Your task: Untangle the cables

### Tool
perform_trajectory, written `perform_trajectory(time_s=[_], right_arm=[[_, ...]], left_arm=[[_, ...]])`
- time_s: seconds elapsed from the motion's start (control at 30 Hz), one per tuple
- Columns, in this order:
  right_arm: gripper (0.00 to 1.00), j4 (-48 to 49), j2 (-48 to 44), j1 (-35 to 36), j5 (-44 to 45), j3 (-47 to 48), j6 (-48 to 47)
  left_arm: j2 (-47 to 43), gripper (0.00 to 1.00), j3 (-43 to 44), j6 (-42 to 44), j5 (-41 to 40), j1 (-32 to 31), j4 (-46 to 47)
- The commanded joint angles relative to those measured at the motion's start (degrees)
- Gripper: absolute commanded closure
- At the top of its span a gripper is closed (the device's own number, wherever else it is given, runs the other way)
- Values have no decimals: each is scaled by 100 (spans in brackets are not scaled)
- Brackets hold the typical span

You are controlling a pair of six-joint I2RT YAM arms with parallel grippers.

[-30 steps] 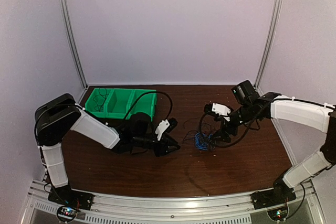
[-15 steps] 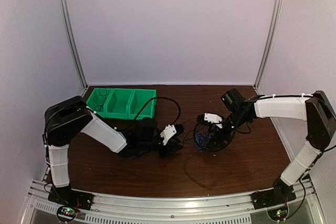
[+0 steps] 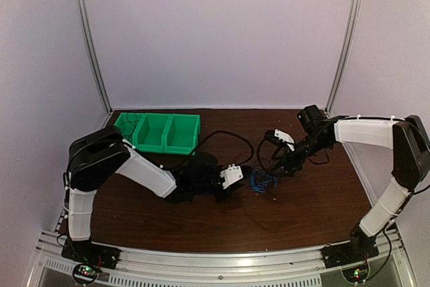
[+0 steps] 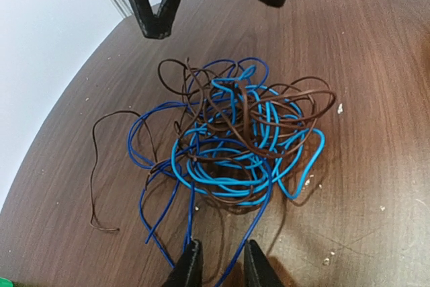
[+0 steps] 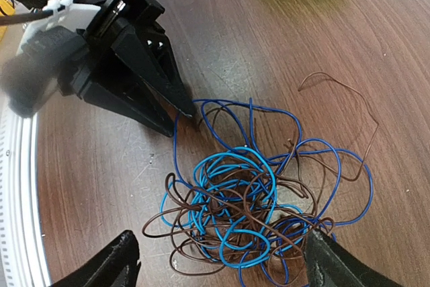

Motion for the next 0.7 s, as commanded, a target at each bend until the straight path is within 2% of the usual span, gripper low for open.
perform_trajectory(time_s=[0.0,0.13,0.3,0.47,0.67], right_arm=[[14,-46,-97,-152,-410,-111,44],[14,-19,-99,-300,-560,-129,80],[15,9,-56,-356,-592,-174,60],[14,-20,2,-366,-630,-165,29],[14,-19,46,-366,-633,-164,7]], left_arm=[[200,77,313,681,-437,-139,-223],[420,81,572,1140,-1159,-328,-547],[468,85,580,1308,-1465,-402,-561],[439,77,407,1527,-1904,-528,-188],[444,87,403,1495,-1929,-545,-184]])
